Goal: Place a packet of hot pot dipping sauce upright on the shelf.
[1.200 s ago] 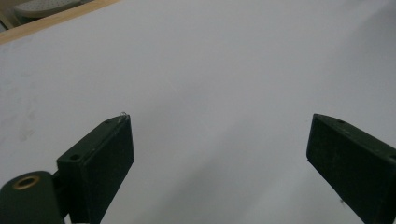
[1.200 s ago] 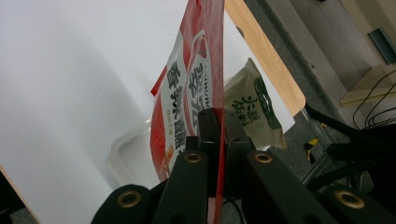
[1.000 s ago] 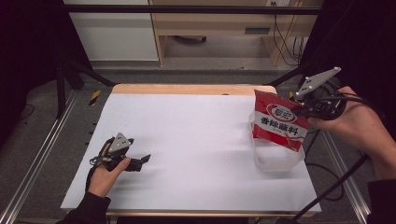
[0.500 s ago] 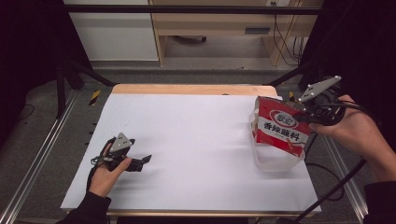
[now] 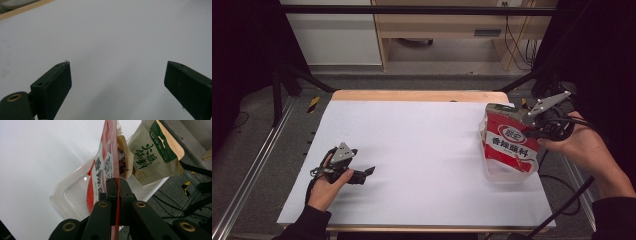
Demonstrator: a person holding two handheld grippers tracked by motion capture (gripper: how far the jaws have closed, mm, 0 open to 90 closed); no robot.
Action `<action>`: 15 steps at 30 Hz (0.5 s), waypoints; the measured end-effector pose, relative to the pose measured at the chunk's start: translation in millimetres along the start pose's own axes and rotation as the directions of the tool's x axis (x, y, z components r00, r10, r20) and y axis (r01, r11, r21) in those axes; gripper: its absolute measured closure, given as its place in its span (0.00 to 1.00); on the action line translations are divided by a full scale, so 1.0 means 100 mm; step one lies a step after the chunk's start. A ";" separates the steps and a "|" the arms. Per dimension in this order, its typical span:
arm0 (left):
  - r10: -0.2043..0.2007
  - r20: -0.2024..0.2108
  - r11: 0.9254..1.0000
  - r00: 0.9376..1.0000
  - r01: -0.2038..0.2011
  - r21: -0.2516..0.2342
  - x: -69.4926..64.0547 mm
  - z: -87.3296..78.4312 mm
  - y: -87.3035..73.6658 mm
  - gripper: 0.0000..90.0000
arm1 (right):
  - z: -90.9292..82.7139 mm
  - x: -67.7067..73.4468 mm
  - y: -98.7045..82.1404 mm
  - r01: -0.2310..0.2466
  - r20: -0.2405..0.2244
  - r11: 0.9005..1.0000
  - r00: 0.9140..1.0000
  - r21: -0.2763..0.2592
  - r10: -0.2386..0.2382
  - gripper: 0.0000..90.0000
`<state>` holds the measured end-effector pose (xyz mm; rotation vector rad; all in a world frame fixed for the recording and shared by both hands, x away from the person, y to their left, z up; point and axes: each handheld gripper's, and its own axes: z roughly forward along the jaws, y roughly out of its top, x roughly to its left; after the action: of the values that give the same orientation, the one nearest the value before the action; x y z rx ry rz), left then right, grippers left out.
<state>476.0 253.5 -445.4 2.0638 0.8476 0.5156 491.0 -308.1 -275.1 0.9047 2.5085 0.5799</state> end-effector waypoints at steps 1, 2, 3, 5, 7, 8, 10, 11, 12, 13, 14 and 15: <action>0.000 0.000 1.000 1.000 0.000 -0.001 0.00 0.00 0.00 0.08 | 0.00 0.00 -0.01 -0.004 -0.002 1.000 1.000 -0.003 0.004 1.00; 0.001 0.001 1.000 1.000 -0.001 -0.001 0.00 0.00 0.00 0.08 | 0.01 0.00 -0.01 -0.012 -0.007 1.000 1.000 -0.012 0.012 1.00; 0.001 0.002 1.000 1.000 -0.001 -0.001 0.00 0.00 0.00 0.08 | 0.00 0.00 -0.01 -0.010 -0.007 1.000 1.000 -0.008 0.010 1.00; 0.000 0.003 1.000 1.000 0.000 0.000 0.00 0.00 0.00 0.08 | 0.00 -0.01 -0.02 -0.005 -0.007 1.000 1.000 -0.004 0.005 1.00; -0.001 0.003 1.000 1.000 0.001 -0.002 0.00 0.00 0.00 0.08 | 0.00 -0.01 -0.02 -0.013 -0.007 1.000 1.000 -0.004 0.013 1.00; -0.001 0.003 1.000 1.000 0.001 -0.001 0.00 0.00 0.00 0.08 | 0.00 -0.01 -0.02 -0.015 -0.009 1.000 1.000 -0.003 0.015 1.00; -0.001 0.003 1.000 1.000 0.001 -0.001 0.00 0.00 0.00 0.08 | 0.00 -0.01 -0.02 -0.014 -0.011 1.000 1.000 0.001 0.014 1.00; -0.001 0.003 1.000 1.000 0.001 -0.002 0.00 0.00 0.00 0.08 | 0.00 -0.01 -0.02 -0.017 -0.011 1.000 1.000 0.003 0.018 1.00; 0.000 0.003 1.000 1.000 0.000 -0.001 0.00 0.00 0.00 0.08 | 0.00 -0.01 -0.02 -0.018 -0.011 1.000 1.000 0.006 0.018 1.00; 0.000 0.003 1.000 1.000 0.000 -0.001 0.00 0.00 0.00 0.08 | -0.01 -0.02 -0.03 -0.012 -0.011 1.000 1.000 0.008 0.012 1.00; 0.000 0.003 1.000 1.000 0.000 -0.001 0.00 0.00 0.00 0.08 | -0.01 -0.01 -0.03 -0.014 -0.011 1.000 1.000 0.016 0.014 1.00; 0.000 0.003 1.000 1.000 0.000 -0.001 0.00 0.00 0.00 0.08 | -0.01 -0.02 -0.03 -0.009 -0.012 1.000 1.000 0.022 0.009 1.00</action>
<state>475.8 253.9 -445.3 2.0635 0.8457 0.5129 490.3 -311.9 -275.6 0.9235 2.5274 0.5630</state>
